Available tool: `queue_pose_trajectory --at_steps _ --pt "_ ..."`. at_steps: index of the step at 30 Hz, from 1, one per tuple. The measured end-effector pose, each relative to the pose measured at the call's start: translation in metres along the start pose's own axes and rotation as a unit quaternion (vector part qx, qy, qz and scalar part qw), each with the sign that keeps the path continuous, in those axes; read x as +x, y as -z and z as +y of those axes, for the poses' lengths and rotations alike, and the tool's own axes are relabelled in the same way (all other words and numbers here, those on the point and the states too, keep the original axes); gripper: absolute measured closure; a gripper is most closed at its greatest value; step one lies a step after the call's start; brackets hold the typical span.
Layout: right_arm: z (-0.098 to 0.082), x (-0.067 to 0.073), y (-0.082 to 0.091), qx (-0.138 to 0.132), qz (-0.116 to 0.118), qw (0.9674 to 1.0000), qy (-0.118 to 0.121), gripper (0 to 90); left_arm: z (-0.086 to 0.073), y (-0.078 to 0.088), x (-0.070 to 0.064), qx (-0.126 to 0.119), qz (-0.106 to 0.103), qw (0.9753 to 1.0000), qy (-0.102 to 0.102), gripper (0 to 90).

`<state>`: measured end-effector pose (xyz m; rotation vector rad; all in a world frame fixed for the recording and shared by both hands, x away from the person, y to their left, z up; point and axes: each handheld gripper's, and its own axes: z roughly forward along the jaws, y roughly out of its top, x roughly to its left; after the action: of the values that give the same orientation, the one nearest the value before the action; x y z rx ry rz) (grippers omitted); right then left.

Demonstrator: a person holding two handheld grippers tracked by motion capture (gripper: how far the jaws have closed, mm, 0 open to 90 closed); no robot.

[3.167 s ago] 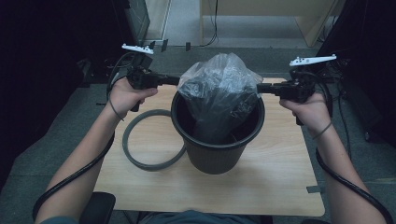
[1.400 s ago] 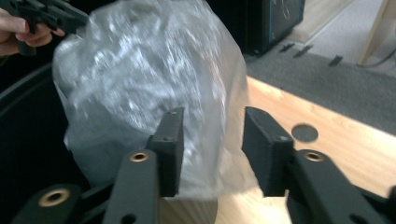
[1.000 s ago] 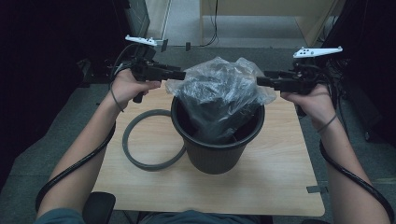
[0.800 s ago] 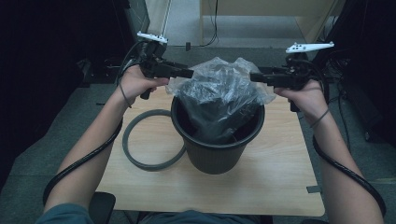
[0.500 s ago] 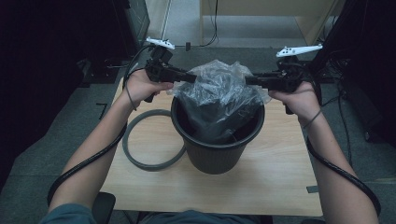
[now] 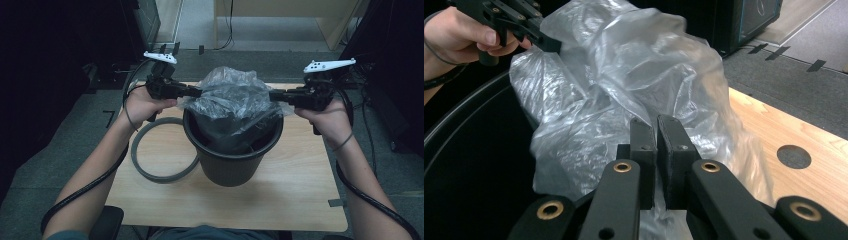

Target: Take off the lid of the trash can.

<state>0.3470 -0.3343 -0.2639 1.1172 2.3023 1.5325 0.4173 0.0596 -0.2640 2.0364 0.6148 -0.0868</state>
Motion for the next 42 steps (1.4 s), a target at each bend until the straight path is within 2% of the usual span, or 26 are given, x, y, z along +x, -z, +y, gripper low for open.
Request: queue_pose_trajectory --at_steps 4,7,12,17,26,32,36,39,42 --pt "-0.006 0.006 0.007 0.002 0.006 0.9999 -0.008 87.8 -0.005 0.006 -0.003 -0.004 -0.003 1.0 0.001 88.0" --pt "-0.01 0.01 0.013 0.006 0.021 0.9995 -0.021 89.7 -0.011 0.015 -0.008 -0.018 -0.014 0.9997 0.004 88.1" --pt "-0.017 0.024 0.017 0.021 0.033 0.9992 -0.014 90.0 -0.022 0.02 -0.016 -0.02 -0.019 0.9996 -0.001 88.1" --pt "-0.023 0.034 0.019 0.029 0.043 0.9986 -0.012 90.0 -0.03 0.025 -0.021 -0.024 -0.025 0.9994 0.004 88.2" --pt "-0.036 0.049 0.028 0.028 0.054 0.9981 -0.004 90.0 -0.042 0.031 -0.034 -0.02 -0.036 0.9991 0.001 88.3" --pt "-0.043 0.058 0.033 0.029 0.06 0.9977 0.006 90.0 -0.05 0.035 -0.043 -0.029 -0.033 0.999 -0.004 88.3" --pt "-0.049 0.064 0.036 0.031 0.064 0.9974 0.013 90.0 -0.055 0.041 -0.051 -0.033 -0.021 0.9992 -0.009 88.3" --pt "-0.054 0.069 0.041 0.03 0.069 0.997 0.015 90.0 -0.063 0.046 -0.056 -0.034 -0.034 0.9988 -0.005 88.4" --pt "-0.056 0.072 0.042 0.037 0.074 0.9964 0.019 90.0 -0.067 0.047 -0.057 -0.03 -0.037 0.9988 -0.004 88.6"
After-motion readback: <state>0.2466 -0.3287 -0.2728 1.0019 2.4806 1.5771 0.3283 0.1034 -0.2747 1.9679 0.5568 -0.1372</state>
